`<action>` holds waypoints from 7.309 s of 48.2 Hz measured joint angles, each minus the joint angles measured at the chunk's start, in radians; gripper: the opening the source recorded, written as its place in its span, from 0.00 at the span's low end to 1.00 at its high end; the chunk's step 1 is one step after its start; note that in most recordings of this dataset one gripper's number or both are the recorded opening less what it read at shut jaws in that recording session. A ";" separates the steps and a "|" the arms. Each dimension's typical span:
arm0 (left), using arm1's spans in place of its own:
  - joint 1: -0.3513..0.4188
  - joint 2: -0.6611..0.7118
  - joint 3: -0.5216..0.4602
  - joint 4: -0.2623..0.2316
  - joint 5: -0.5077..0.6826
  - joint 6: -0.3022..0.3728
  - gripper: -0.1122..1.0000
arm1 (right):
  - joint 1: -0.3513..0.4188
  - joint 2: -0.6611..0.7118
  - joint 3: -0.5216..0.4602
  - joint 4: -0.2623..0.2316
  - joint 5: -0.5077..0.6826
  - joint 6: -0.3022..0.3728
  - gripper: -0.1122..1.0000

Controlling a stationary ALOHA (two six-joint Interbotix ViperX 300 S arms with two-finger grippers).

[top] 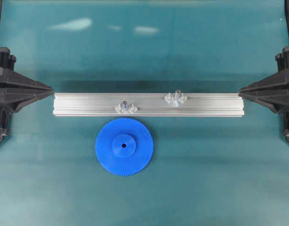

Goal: Insert the large gear onto the shaft.
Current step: 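Move the left gripper over the large blue gear's hub, then lower the open left gripper around the blue gear hub and close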

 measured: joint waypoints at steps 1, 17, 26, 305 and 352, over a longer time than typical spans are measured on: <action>0.000 0.000 0.000 0.002 0.002 -0.002 0.20 | 0.000 0.002 0.002 0.000 0.002 0.000 0.25; -0.032 0.021 -0.032 0.012 0.109 -0.092 0.11 | 0.000 -0.032 0.014 0.015 0.066 0.028 0.18; -0.055 0.092 -0.107 0.012 0.253 -0.092 0.11 | 0.000 -0.034 0.012 0.017 0.146 0.031 0.17; -0.138 1.207 -0.815 0.017 0.950 -0.130 0.95 | 0.000 -0.054 0.035 0.020 0.425 0.069 0.17; -0.137 1.209 -0.815 0.018 0.948 -0.201 0.87 | 0.000 -0.061 0.043 0.020 0.425 0.069 0.17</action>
